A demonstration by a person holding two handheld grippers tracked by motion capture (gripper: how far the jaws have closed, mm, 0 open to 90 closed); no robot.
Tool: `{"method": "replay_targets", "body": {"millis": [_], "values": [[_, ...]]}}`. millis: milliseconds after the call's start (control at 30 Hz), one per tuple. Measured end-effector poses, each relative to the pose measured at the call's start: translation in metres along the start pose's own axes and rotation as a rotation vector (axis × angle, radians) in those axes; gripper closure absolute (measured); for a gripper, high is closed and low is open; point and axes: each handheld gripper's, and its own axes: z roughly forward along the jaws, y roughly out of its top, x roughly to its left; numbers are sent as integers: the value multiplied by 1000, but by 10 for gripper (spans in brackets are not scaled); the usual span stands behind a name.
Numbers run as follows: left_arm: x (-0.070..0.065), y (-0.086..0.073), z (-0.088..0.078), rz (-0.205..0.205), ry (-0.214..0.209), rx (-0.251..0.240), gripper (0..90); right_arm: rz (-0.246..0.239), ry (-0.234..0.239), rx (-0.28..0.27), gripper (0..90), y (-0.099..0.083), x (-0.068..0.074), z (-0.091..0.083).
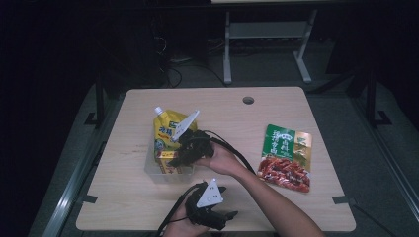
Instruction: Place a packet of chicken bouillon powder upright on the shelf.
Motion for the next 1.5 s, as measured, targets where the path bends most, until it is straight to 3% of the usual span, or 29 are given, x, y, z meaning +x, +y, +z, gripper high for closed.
{"method": "replay_targets", "body": {"millis": [400,1167,1500], "values": [[0,0,0,0,-1,-1,242,9,-9,17,631,-3,4,6],[-1,1,3,5,-9,5,258,73,-8,-83,568,-17,6,-34],[0,3,2,-26,-13,-13,272,102,-17,-106,521,-29,6,-55]]}}
